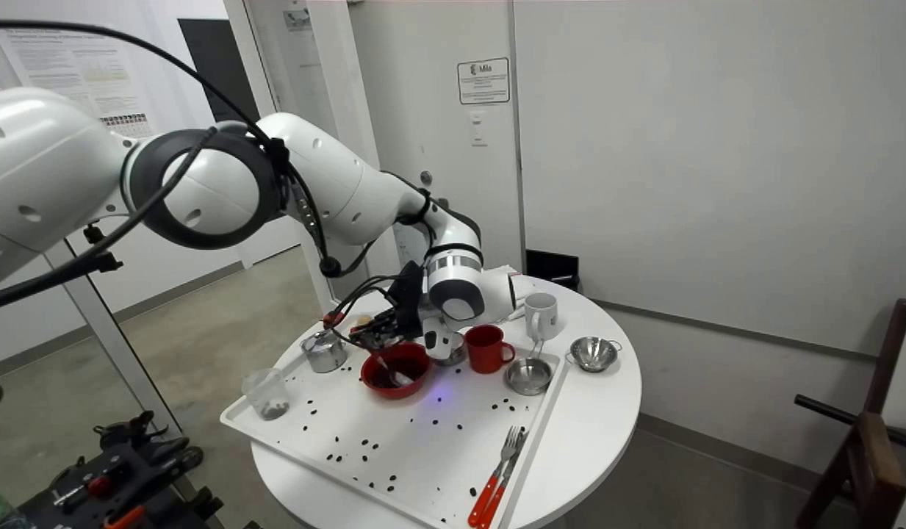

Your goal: Use the spoon to stir the contents of the red bowl

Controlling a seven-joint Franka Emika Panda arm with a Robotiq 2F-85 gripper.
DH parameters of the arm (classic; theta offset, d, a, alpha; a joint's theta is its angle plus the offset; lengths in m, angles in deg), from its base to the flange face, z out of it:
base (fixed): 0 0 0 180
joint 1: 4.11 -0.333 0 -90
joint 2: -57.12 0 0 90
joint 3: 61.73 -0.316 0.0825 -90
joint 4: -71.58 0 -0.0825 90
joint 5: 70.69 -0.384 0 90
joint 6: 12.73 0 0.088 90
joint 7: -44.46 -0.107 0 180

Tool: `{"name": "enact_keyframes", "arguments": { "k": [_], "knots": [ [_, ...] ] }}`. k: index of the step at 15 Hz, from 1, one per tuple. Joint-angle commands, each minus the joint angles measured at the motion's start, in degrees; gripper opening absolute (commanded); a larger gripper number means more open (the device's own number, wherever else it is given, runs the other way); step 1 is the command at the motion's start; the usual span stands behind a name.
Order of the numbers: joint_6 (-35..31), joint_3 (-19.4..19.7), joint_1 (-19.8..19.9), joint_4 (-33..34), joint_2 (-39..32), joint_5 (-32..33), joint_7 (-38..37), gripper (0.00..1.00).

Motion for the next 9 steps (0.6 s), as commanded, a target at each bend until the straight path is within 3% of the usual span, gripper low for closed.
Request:
{"name": "enact_keyframes", "arguments": {
  "k": [1,9],
  "knots": [
    [1.38,0.17,-3.66,-3.13,1.02,3.59,1.01,0.09],
    [2.35,-1.36,-10.47,-2.07,0.74,7.77,-0.83,0.09]
  ]
}}
